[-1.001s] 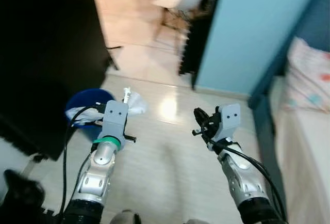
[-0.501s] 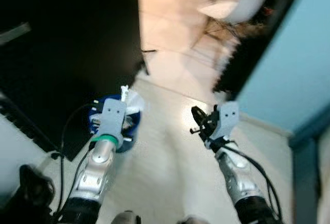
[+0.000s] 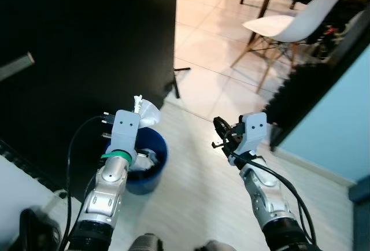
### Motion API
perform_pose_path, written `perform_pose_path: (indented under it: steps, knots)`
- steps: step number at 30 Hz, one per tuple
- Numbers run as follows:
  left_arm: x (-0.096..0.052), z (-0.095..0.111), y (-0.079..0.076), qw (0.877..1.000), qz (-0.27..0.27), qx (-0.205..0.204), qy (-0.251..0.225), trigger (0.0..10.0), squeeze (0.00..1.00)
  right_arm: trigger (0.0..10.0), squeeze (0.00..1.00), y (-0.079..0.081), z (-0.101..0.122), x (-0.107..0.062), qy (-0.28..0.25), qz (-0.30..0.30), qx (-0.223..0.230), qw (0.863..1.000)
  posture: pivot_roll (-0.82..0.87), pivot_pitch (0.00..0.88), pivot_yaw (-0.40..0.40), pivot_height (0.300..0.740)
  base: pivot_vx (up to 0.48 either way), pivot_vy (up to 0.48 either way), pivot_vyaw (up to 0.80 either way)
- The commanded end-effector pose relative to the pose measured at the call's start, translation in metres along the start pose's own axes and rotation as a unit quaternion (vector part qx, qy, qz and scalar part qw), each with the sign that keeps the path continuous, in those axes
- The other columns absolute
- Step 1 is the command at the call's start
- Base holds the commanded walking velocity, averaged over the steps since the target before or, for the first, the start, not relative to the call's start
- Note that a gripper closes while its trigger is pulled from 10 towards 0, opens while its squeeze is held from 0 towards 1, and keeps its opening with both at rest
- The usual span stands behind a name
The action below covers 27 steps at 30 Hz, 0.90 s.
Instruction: Clean up the room
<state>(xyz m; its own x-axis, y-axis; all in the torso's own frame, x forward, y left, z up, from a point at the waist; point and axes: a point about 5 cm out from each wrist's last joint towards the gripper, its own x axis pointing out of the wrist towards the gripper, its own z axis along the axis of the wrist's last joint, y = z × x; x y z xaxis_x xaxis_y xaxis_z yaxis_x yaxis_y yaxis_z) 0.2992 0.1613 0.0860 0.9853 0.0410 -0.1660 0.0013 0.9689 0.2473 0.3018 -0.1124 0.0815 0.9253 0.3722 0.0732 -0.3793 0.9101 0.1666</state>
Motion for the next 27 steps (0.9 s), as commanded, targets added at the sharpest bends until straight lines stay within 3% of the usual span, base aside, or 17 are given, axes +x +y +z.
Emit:
perform_pose_path:
  steps: [1, 12, 15, 18, 27]
  knots:
    - [0.0, -0.003, -0.003, 1.0, -0.006, 0.002, 0.006, 10.0, 0.0, 10.0, 0.0, -0.004, -0.002, -0.002, 0.004, -0.009, 0.001, 1.0, 0.03, 0.0, 0.016, 0.72, 0.45, 0.0, 0.0]
    - [0.0, -0.013, -0.001, 0.999, -0.008, 0.021, 0.037, 10.0, 0.0, 10.0, 0.0, -0.006, -0.004, -0.004, 0.005, -0.013, 0.0, 1.0, 0.04, 0.0, 0.018, 0.72, 0.397, 0.0, 0.0]
    - [0.001, -0.048, 0.004, 0.993, -0.015, 0.053, 0.104, 10.0, 0.0, 10.0, 0.0, -0.005, -0.005, -0.004, 0.007, -0.014, 0.001, 1.0, 0.05, 0.0, 0.012, 0.72, 0.0, 0.0, 0.0]
    - [0.005, -0.059, 0.007, 0.99, -0.023, 0.074, 0.119, 10.0, 0.0, 10.0, 0.0, -0.004, -0.005, -0.003, 0.008, -0.012, 0.002, 1.0, 0.04, 0.0, 0.013, 0.72, 0.0, 0.0, 0.0]
    - [0.019, -0.066, 0.003, 0.98, -0.083, 0.098, 0.152, 10.0, 0.0, 10.0, 0.0, 0.001, -0.005, -0.006, 0.007, -0.002, 0.002, 1.0, 0.02, 0.045, 0.016, 0.72, 0.0, 0.0, 0.0]
